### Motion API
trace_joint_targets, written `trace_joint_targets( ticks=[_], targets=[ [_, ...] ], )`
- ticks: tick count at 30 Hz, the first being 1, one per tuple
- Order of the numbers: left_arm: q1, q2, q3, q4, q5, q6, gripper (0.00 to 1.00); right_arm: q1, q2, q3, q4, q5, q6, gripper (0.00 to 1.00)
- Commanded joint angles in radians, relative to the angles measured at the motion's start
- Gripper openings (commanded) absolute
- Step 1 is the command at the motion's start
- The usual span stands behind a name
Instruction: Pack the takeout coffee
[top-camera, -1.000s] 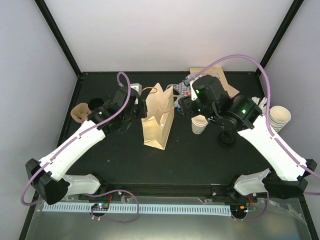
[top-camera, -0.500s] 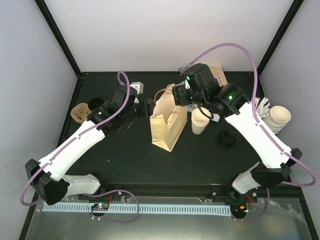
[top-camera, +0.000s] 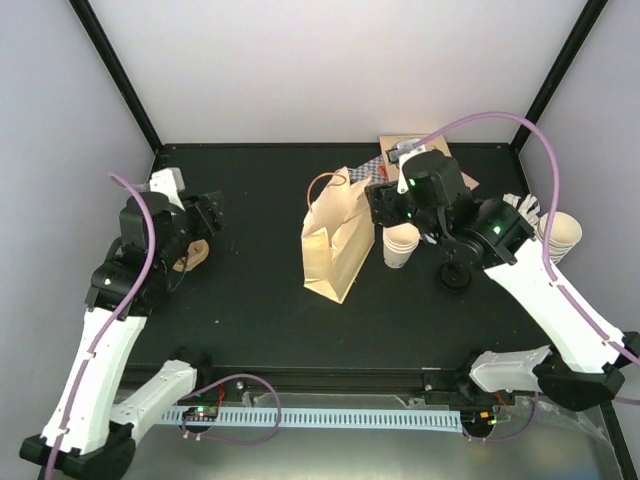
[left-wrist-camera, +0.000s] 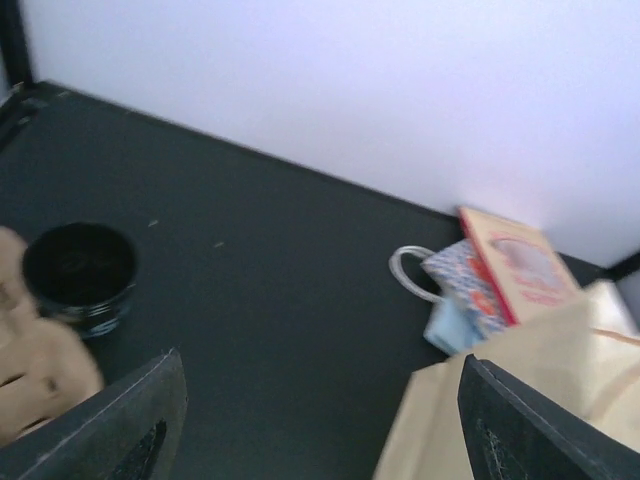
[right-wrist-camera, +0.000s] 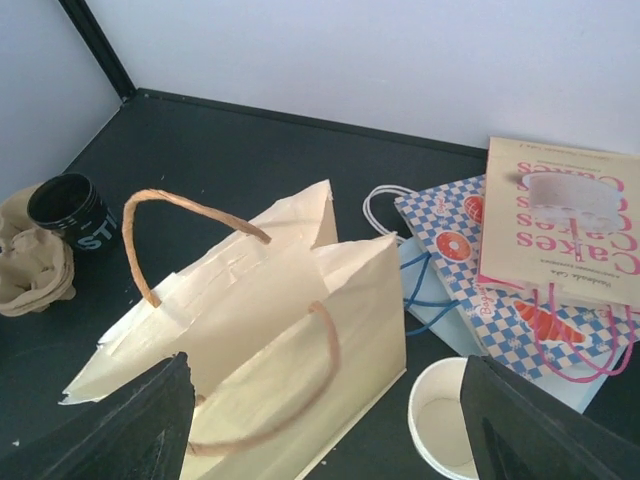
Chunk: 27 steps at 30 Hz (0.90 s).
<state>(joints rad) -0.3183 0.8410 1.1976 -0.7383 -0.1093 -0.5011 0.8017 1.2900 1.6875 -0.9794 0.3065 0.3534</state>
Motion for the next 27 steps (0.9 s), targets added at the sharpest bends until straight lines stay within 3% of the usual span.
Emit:
trace_joint_targets(
  ticks=[1, 9, 22, 27],
  targets=[
    [0.167, 0.034, -0.073, -0.081, 0.09, 0.044, 0.77, -0.004, -0.073, -0.082, 0.091, 0.086, -0.034, 0.75],
    [0.417, 0.108, -0.188, -0.006, 0.183, 0.041, 0.79, -0.004, -0.234, -0.334, 0.174, 0.182, -0.068, 0.76],
    [0.432, 0.349, -0.148, 0.062, 0.001, 0.21, 0.86, -0.005, -0.416, -0.545, 0.239, 0.037, -0.007, 0.76],
    [0.433, 0.519, -0.043, -0.048, -0.083, 0.24, 0.82, -0.005, -0.468, -0.555, 0.221, 0.03, -0.02, 0.77]
  ],
)
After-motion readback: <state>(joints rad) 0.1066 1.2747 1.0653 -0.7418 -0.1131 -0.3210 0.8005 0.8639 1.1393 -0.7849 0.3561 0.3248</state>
